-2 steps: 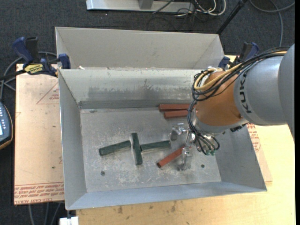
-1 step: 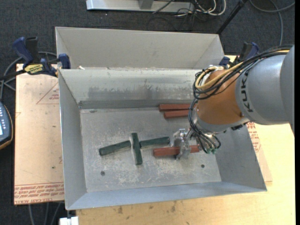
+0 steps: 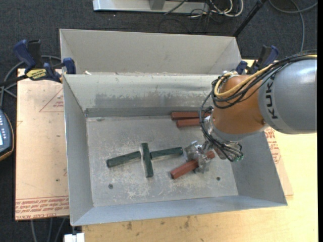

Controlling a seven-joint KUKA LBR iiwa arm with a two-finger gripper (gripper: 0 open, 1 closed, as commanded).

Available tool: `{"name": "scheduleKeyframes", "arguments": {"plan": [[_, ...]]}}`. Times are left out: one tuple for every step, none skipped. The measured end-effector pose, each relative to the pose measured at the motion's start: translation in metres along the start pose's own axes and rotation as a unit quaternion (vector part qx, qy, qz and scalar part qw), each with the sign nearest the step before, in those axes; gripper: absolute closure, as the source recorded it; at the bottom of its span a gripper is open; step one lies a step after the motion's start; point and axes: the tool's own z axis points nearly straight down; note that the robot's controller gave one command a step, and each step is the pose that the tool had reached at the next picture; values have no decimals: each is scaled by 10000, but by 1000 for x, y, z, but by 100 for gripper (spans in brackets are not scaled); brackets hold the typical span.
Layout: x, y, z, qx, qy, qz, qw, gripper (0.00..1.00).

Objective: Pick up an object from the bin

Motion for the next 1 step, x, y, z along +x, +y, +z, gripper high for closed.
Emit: {"name": "scheduleKeyframes", "arguments": {"plan": [[8, 17, -137, 17, -27, -111, 9999, 100]]}}
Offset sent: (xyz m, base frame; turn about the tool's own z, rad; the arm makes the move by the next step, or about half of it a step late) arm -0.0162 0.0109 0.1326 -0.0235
